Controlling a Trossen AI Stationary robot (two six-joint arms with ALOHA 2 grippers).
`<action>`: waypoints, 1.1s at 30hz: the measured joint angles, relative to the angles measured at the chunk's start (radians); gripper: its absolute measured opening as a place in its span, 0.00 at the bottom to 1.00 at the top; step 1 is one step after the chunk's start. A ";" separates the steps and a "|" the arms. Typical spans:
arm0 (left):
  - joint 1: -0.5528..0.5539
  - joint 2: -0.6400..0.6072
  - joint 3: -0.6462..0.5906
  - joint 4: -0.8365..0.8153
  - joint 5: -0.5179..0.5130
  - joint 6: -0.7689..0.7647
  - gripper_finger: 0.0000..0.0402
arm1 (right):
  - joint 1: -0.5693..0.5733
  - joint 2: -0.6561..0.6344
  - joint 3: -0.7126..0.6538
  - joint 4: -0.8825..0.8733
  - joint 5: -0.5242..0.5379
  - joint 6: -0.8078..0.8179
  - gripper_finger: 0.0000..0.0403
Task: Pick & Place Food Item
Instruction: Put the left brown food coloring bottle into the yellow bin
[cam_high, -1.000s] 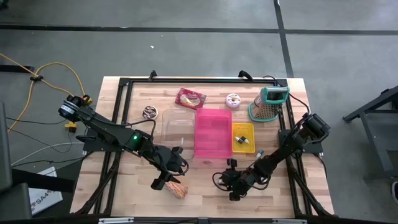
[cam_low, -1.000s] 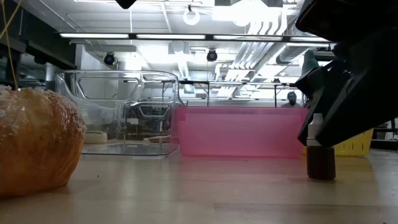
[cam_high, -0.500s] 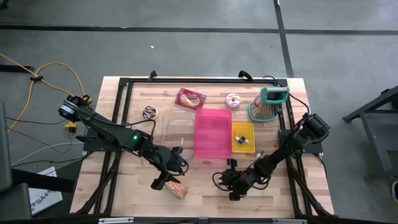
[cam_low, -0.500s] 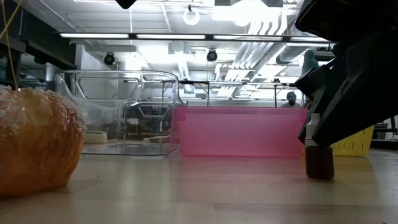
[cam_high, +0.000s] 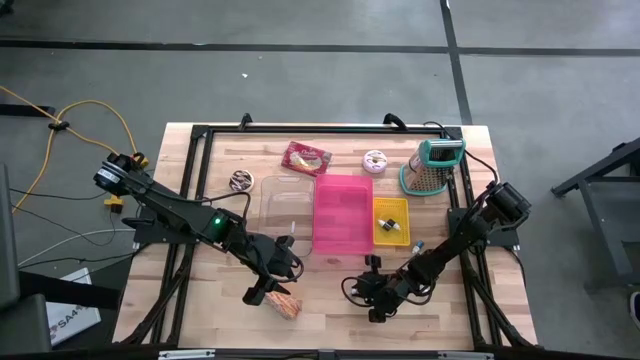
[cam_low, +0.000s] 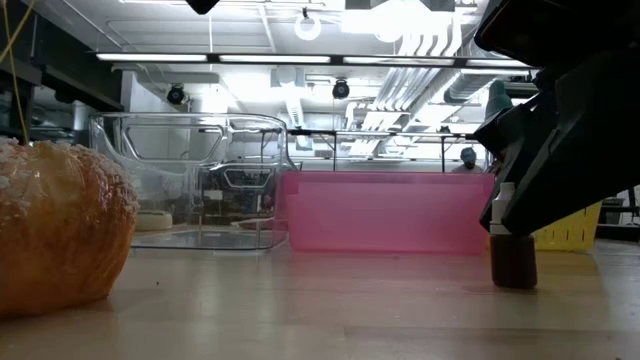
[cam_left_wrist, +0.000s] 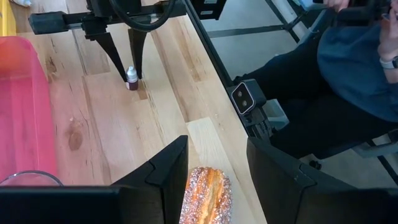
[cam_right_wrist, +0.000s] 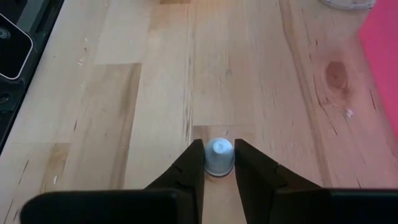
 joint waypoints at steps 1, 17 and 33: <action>0.000 0.000 0.000 0.000 0.000 0.000 0.40 | 0.000 -0.001 0.000 -0.001 0.000 0.000 0.15; 0.000 0.000 0.000 0.000 0.000 0.000 0.40 | -0.013 -0.299 0.000 -0.174 0.085 -0.112 0.15; 0.000 0.000 0.000 0.030 0.000 0.000 0.40 | -0.017 -0.373 0.000 -0.278 0.175 -0.053 0.15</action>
